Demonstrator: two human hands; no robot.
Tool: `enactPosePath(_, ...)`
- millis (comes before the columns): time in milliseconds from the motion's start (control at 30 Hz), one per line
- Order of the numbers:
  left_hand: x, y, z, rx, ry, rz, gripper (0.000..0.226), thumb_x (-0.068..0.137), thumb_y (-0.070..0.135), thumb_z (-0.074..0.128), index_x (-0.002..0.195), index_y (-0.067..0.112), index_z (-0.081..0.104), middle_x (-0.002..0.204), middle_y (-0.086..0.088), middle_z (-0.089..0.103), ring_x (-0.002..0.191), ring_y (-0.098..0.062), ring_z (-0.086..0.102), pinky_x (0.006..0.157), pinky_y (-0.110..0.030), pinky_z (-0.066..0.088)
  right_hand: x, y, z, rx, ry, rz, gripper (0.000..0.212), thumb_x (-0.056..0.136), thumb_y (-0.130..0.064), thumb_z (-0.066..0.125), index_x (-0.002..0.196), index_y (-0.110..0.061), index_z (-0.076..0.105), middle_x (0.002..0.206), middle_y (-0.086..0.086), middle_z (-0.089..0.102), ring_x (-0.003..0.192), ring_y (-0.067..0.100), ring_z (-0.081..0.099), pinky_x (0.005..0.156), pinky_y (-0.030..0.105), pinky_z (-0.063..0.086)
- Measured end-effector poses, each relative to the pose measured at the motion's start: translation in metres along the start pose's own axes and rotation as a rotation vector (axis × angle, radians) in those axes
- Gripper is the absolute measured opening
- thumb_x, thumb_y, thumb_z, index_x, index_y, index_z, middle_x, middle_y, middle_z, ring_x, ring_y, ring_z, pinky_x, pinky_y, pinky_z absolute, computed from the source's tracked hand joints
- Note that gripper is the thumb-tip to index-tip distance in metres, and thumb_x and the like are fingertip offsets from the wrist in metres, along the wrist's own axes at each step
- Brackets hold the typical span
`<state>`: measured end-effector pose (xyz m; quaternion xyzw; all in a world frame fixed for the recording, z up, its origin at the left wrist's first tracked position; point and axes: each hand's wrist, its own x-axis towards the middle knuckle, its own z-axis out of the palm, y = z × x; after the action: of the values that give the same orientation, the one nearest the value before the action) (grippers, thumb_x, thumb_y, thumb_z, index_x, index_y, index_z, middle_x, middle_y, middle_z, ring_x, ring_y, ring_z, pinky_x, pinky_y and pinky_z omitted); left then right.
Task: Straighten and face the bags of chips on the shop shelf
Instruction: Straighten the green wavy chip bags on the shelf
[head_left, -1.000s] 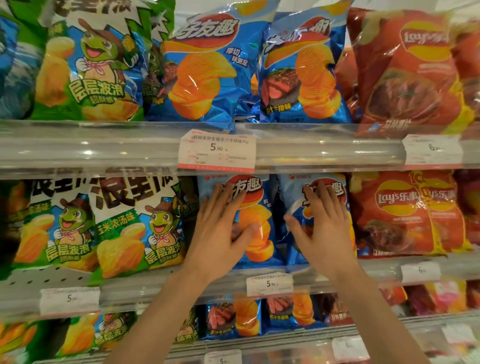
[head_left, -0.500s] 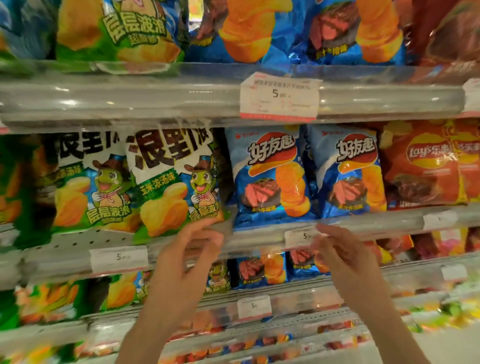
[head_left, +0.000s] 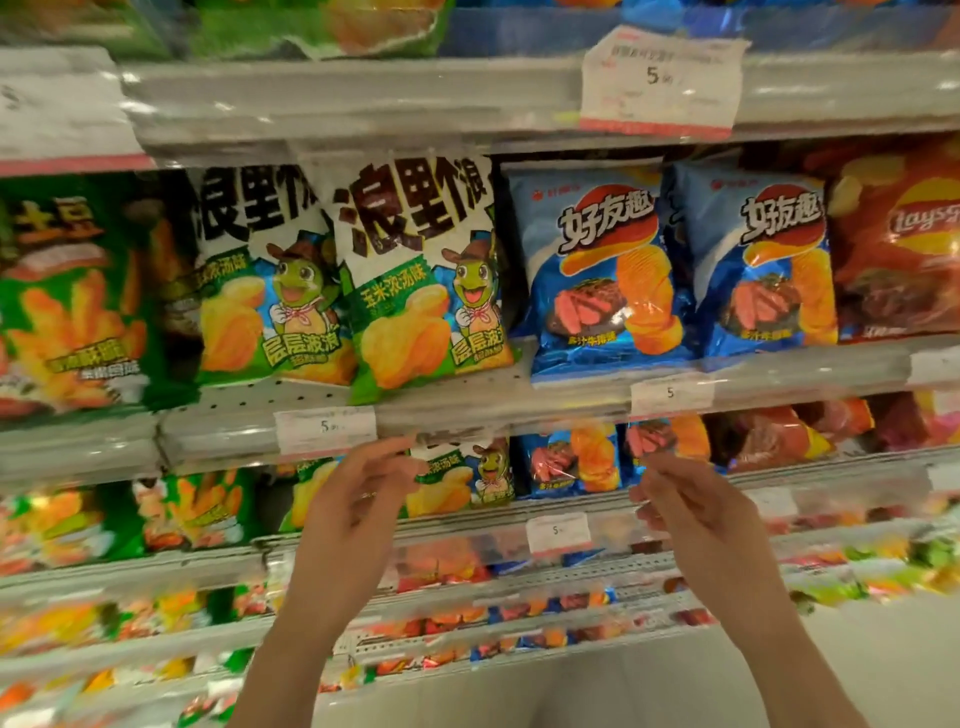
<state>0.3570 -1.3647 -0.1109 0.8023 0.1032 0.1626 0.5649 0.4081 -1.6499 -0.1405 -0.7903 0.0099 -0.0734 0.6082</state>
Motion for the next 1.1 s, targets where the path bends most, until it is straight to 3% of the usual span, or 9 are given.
enactPosePath(67,-0.002,0.005,0.000,0.009,0.025,-0.002,0.021,0.099,0.018,0.059,0.113,0.030,0.069,0.099,0.012,0.076,0.094,-0.008,0.071,0.090,-0.046,0.056,0.003,0.002,-0.001,0.008,-0.021,-0.006,0.011,0.096,-0.027,0.062,0.103,-0.030,0.070,0.084,-0.006,0.077,0.078,0.011,0.072,0.077,0.030,0.055)
enactPosePath(200,-0.007,0.012,-0.004,0.004,0.051,-0.008,0.018,0.099,0.019,0.060,0.111,0.030,0.069,0.102,0.011,0.076,0.100,-0.011,0.070,0.094,-0.049,0.053,0.008,0.000,0.001,0.046,-0.054,-0.003,0.013,0.098,-0.021,0.060,0.103,-0.030,0.068,0.084,-0.009,0.076,0.076,0.005,0.071,0.071,0.019,0.055)
enactPosePath(333,-0.013,0.015,-0.012,-0.004,0.077,-0.015,0.028,0.088,0.042,0.059,0.112,0.030,0.069,0.103,0.011,0.076,0.099,-0.011,0.071,0.093,-0.049,0.054,0.010,0.001,0.006,0.036,-0.089,0.018,0.013,0.098,-0.024,0.060,0.105,-0.028,0.069,0.085,-0.010,0.076,0.077,0.006,0.071,0.078,0.029,0.054)
enactPosePath(433,-0.012,0.014,-0.016,-0.013,0.083,-0.019,0.037,0.084,0.053,0.058,0.111,0.031,0.070,0.103,0.011,0.076,0.100,-0.011,0.071,0.093,-0.050,0.054,0.011,0.000,0.005,0.027,-0.092,0.016,0.013,0.098,-0.022,0.060,0.105,-0.028,0.069,0.085,-0.012,0.077,0.078,0.005,0.071,0.075,0.026,0.056)
enactPosePath(533,-0.007,0.013,-0.021,-0.028,0.071,-0.018,0.030,0.086,0.048,0.057,0.108,0.033,0.071,0.104,0.013,0.075,0.100,-0.011,0.070,0.093,-0.049,0.053,0.013,-0.005,0.005,0.028,-0.080,0.005,0.014,0.098,-0.020,0.060,0.106,-0.025,0.070,0.085,-0.010,0.077,0.080,0.005,0.072,0.079,0.020,0.057)
enactPosePath(700,0.009,0.012,-0.043,-0.065,0.060,0.033,0.027,0.086,0.046,0.059,0.105,0.031,0.073,0.099,0.012,0.076,0.095,-0.008,0.070,0.090,-0.043,0.055,0.014,-0.028,0.021,0.008,-0.031,-0.052,0.014,0.097,-0.022,0.060,0.106,-0.021,0.071,0.085,-0.008,0.076,0.080,0.008,0.071,0.080,0.025,0.057)
enactPosePath(833,0.028,0.013,-0.066,-0.088,0.074,0.063,0.014,0.096,0.029,0.064,0.108,0.028,0.071,0.098,0.011,0.075,0.094,-0.004,0.069,0.088,-0.031,0.053,0.016,-0.059,0.047,-0.014,-0.020,-0.132,0.011,0.097,-0.021,0.060,0.100,-0.022,0.070,0.081,-0.013,0.075,0.077,0.003,0.068,0.073,0.017,0.052)
enactPosePath(967,0.050,0.029,-0.066,-0.045,0.122,0.152,0.018,0.097,0.031,0.061,0.114,0.032,0.065,0.102,0.011,0.071,0.095,0.002,0.065,0.074,-0.006,0.046,0.031,-0.096,0.076,-0.051,-0.003,-0.234,0.010,0.098,-0.028,0.061,0.103,-0.028,0.069,0.084,-0.018,0.072,0.085,-0.009,0.063,0.068,0.004,0.044)
enactPosePath(1100,0.079,0.049,-0.040,0.046,0.184,0.252,0.045,0.096,0.040,0.059,0.138,0.026,0.051,0.131,0.009,0.053,0.118,0.001,0.052,0.096,-0.019,0.048,0.062,-0.135,0.112,0.029,-0.033,-0.342,0.016,0.099,-0.036,0.058,0.115,-0.036,0.061,0.108,-0.020,0.066,0.099,-0.013,0.059,0.080,0.002,0.043)
